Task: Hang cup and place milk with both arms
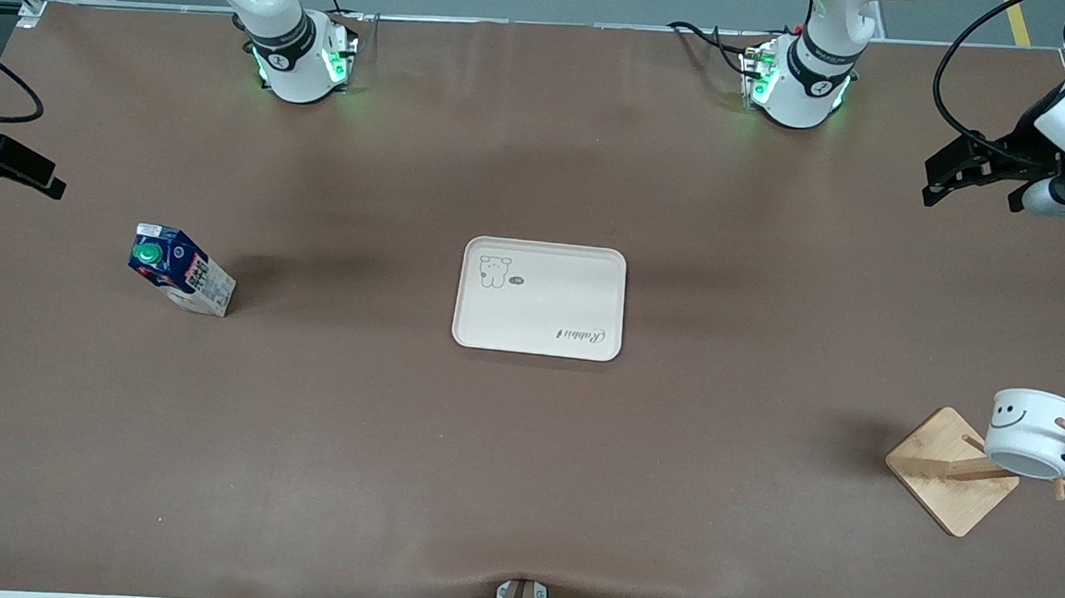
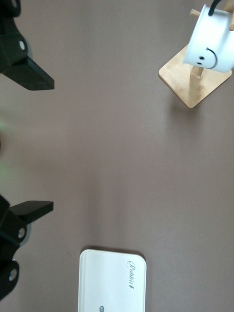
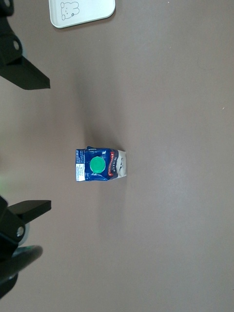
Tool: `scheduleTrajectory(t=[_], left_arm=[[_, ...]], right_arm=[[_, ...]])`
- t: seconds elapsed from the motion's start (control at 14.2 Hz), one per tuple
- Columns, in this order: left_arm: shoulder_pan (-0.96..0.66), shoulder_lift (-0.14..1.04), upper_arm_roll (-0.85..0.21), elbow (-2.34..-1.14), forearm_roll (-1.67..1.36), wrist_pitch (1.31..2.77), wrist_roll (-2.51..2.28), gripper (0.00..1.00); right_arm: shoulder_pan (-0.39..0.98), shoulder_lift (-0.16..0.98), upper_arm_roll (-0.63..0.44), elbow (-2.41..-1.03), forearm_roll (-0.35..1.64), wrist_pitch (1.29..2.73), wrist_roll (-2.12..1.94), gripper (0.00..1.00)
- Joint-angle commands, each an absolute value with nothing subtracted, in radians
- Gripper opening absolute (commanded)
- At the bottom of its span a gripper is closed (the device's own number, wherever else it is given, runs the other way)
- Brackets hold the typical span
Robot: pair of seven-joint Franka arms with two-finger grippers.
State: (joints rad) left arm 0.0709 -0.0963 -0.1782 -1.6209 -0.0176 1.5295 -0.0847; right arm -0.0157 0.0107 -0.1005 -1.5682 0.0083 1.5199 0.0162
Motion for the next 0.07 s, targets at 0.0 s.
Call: scheduleTrajectory(t=[0.0], left_arm=[[0.072, -0.077, -0.186, -1.589, 0.002, 1.526, -0.095, 1.00]], right_arm=[[-0.031, 0.018, -0.091, -1.554, 0.011, 1.509, 0.028, 1.00]])
